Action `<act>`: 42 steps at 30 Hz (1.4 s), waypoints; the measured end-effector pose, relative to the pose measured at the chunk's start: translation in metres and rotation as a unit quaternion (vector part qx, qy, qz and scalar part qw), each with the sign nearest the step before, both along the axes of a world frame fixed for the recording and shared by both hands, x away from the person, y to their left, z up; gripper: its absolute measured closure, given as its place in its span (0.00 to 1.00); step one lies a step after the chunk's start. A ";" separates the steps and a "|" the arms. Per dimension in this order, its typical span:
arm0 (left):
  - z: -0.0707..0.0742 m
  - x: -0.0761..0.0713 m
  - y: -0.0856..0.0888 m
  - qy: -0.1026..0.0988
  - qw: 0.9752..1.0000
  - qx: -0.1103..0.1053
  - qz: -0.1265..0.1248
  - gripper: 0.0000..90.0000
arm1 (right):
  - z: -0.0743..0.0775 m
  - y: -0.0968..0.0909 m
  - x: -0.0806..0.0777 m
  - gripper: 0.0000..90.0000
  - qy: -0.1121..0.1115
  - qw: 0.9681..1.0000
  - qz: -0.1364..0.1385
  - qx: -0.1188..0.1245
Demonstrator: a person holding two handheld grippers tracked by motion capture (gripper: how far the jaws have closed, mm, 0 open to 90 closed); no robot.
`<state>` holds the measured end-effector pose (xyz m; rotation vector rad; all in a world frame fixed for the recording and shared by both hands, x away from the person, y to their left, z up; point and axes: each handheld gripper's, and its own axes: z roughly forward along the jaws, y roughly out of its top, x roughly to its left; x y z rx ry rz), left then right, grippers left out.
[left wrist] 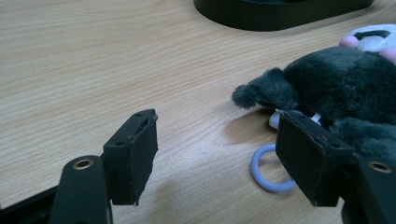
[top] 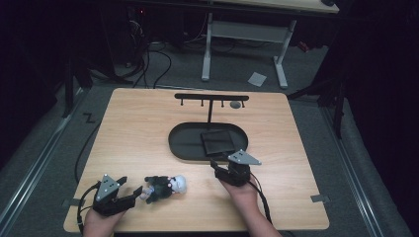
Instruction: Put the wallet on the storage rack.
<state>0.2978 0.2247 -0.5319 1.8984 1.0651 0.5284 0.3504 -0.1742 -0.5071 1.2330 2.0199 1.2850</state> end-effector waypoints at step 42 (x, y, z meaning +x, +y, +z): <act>0.003 -0.051 0.056 -0.009 0.996 -0.006 0.089 0.34 | -0.021 0.115 -0.010 0.55 0.044 0.969 0.234 -0.066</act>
